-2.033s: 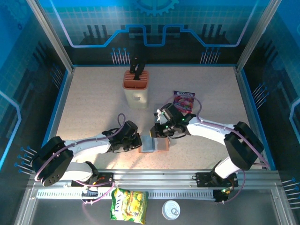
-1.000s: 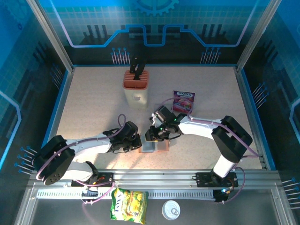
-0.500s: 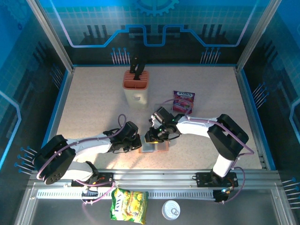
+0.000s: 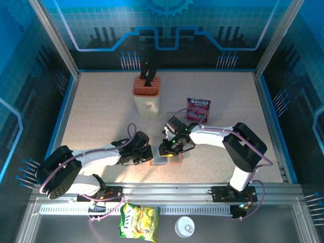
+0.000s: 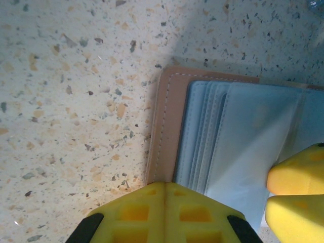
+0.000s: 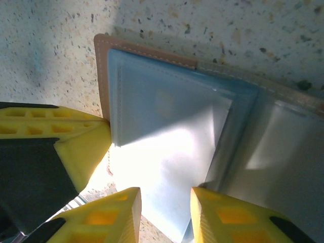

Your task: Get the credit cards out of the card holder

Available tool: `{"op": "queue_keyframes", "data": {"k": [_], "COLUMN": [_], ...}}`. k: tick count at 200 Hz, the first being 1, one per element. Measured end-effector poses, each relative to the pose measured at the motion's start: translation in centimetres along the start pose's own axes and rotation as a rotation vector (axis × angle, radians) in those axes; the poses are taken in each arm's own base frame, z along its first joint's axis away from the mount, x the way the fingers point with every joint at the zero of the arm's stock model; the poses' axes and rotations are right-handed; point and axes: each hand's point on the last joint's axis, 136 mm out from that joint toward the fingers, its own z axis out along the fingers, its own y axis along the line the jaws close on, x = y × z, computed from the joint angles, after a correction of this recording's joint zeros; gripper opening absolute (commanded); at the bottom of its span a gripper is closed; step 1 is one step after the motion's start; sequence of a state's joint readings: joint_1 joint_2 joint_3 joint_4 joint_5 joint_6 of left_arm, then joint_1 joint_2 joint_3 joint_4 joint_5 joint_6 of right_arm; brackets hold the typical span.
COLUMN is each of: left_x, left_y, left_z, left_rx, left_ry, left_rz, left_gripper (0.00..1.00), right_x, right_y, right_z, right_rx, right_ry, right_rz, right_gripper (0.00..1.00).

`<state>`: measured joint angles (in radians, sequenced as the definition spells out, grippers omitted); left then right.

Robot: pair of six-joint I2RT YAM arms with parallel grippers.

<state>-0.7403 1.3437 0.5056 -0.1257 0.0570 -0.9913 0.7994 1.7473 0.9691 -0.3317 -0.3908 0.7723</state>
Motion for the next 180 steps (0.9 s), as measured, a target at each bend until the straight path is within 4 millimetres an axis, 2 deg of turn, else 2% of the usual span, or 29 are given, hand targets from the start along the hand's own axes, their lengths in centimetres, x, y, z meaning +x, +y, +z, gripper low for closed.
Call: {"op": "queue_keyframes", "data": {"k": [77, 117, 180], "left_x": [0.0, 0.0, -1.1], "left_y": [0.1, 0.0, -2.0], "left_z": [0.0, -0.8, -2.8], "left_rx": [-0.003, -0.002, 0.073], "left_ry": [0.000, -0.004, -0.058], "left_rz": [0.000, 0.000, 0.006], "left_gripper": [0.01, 0.02, 0.14], "right_x": [0.1, 0.1, 0.1], "right_y": [-0.4, -0.4, -0.4], "right_z": [0.0, 0.0, 0.0], "right_rx": [0.022, 0.022, 0.022], "right_ry": [0.001, 0.001, 0.001], "right_rz": [-0.007, -0.009, -0.009], "right_gripper": [0.31, 0.31, 0.28]}}
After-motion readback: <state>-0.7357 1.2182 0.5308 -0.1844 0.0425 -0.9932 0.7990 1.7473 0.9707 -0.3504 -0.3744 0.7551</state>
